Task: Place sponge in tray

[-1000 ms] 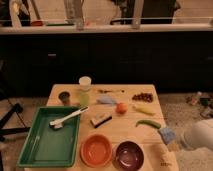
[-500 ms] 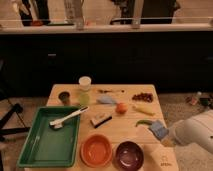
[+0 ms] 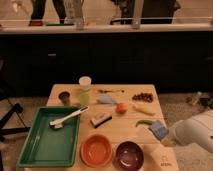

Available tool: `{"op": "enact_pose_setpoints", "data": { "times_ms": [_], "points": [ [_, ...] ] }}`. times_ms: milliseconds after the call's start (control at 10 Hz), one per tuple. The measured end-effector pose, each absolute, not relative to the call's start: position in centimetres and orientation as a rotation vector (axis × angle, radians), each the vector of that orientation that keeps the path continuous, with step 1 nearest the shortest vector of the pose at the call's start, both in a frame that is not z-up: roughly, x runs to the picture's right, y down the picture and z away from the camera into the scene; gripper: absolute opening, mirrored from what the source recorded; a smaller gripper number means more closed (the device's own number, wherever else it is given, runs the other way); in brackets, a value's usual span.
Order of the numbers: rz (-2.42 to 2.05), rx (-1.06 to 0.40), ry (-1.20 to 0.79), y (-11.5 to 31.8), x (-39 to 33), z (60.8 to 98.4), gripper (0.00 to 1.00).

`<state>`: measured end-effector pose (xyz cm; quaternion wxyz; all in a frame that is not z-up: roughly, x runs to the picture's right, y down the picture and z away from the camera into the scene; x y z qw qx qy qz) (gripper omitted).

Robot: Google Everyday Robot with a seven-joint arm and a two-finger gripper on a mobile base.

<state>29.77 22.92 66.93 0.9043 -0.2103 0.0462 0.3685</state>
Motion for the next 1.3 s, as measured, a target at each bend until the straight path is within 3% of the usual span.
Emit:
{"op": "enact_pose_setpoints", "data": {
  "times_ms": [400,800,1300],
  "points": [
    [0.711,-0.415,0.065,22.2,28.7,66.8,0.0],
    [0.517,-0.384,-0.008,20.4,21.3,66.6,0.0],
    [0.328,-0.345,-0.027,19.9,17.3,65.4,0.0]
  ]
}}
